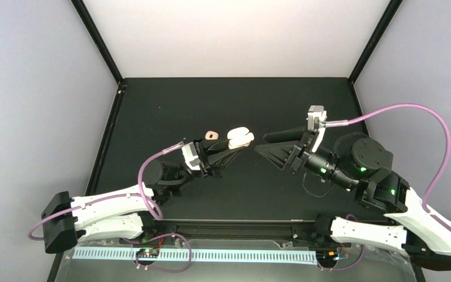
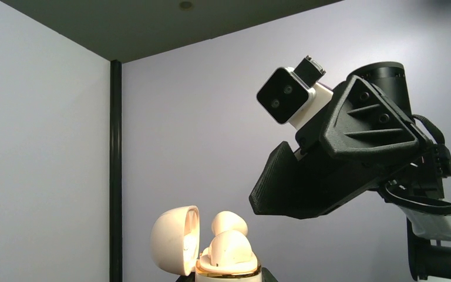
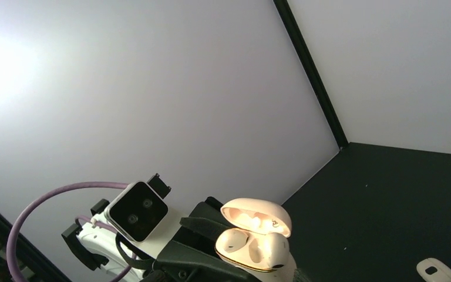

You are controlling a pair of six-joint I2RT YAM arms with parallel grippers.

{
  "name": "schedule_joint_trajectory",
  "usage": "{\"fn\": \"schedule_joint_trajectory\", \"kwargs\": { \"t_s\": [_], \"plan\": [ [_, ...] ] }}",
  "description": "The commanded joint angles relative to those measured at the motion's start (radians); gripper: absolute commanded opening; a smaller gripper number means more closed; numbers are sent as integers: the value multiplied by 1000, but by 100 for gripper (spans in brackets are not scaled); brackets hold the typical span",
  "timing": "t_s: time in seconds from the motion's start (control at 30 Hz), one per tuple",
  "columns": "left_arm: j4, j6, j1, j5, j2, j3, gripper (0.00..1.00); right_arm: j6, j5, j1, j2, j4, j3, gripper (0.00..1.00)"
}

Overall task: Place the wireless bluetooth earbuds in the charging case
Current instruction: Place the earbud in the charging case.

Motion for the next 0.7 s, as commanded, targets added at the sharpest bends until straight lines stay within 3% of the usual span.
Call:
{"fn": "schedule_joint_trajectory", "kwargs": {
  "t_s": [0.0,0.67],
  "plan": [
    [25,-27,-8,8,-22,7,2,-14,31,1,4,-14,17,56],
    [33,-23,-8,14,-7,13,2,-5,-56,1,58,34,43,56]
  ]
}}
